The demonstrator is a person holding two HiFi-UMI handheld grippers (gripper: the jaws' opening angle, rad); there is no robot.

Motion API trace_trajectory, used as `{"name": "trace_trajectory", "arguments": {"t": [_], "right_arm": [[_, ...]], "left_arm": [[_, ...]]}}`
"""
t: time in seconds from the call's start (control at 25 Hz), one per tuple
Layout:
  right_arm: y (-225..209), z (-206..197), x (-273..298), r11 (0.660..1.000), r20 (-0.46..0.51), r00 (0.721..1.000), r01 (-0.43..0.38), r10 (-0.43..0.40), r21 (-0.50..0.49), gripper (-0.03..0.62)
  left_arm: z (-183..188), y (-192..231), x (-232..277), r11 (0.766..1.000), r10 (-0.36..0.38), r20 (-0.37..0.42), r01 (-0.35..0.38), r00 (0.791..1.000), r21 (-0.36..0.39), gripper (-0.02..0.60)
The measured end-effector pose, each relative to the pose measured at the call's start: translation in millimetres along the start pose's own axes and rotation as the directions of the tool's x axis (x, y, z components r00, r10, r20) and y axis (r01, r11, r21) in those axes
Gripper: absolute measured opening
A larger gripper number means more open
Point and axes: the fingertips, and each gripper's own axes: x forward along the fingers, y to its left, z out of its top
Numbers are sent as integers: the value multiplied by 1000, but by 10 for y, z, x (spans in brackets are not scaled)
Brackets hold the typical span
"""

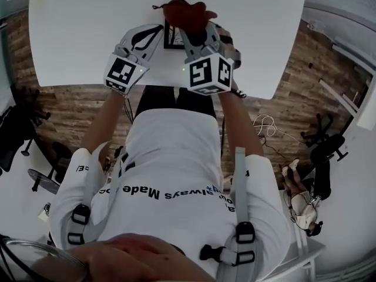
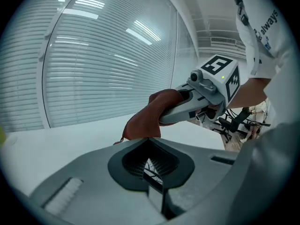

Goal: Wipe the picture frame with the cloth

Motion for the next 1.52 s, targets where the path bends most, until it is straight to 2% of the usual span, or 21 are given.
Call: {"name": "trace_trajectory", "arguments": {"t": [0.2, 0.36, 0.6, 0.72, 0.96, 1.28, 1.52], "right_arm": [[118, -329, 433, 992, -116, 992, -65, 52, -108, 18], [176, -549, 682, 973, -217, 972, -131, 90, -187, 20], [259, -756, 882, 925, -320, 937, -240, 141, -294, 18], [301, -796, 910, 906, -349, 924, -276, 158, -321, 18], [399, -816, 855, 889, -382, 904, -324, 190, -324, 18], [779, -986, 605, 872, -412, 862, -420, 297, -251, 20], [1076, -1032, 360, 840, -429, 823, -495, 371, -222, 19]], "left_arm": [[-454, 41, 248, 1000, -11, -68, 9, 998, -19, 2], [-703, 25, 379, 999, -24, -122, 21, 992, -25, 2], [-912, 1, 455, 1000, -25, -200, 20, 979, -23, 2], [-932, -16, 464, 999, -31, -207, 25, 978, -30, 2], [-930, 10, 463, 999, -34, -205, 29, 978, -26, 2], [-968, 10, 490, 999, -40, -206, 36, 978, -26, 2], [-916, -5, 487, 999, -39, -209, 37, 977, -16, 2]]}}
